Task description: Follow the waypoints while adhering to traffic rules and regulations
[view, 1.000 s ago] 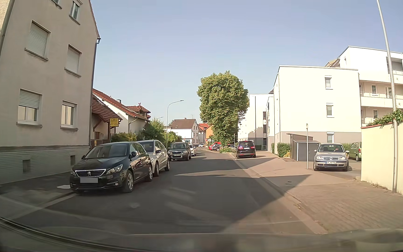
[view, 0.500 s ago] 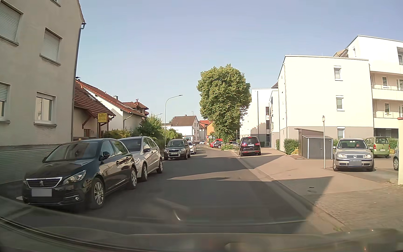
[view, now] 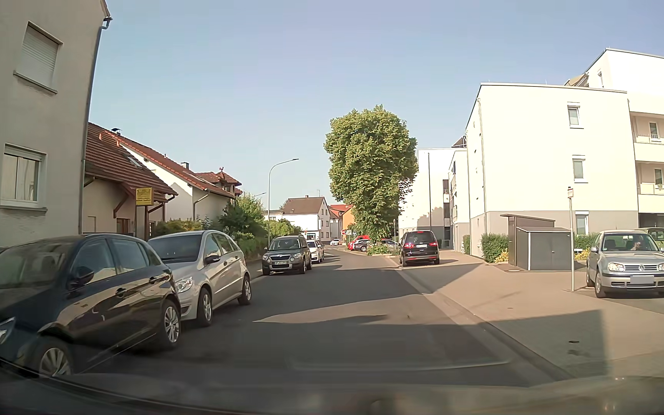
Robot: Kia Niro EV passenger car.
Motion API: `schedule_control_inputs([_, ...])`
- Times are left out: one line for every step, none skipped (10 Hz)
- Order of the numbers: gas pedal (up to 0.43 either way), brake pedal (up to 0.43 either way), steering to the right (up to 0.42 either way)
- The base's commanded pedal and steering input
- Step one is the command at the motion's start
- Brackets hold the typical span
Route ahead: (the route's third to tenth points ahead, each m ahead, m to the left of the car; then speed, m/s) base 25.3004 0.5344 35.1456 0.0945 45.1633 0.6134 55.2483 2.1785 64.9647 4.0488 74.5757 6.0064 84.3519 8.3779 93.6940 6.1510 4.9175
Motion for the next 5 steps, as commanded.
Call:
schedule_control_inputs([0.047, 0.03, -0.004])
schedule_control_inputs([0.047, 0.03, -0.003])
schedule_control_inputs([0.047, 0.03, -0.005])
schedule_control_inputs([0.047, 0.03, -0.007])
schedule_control_inputs([0.047, 0.03, -0.006])
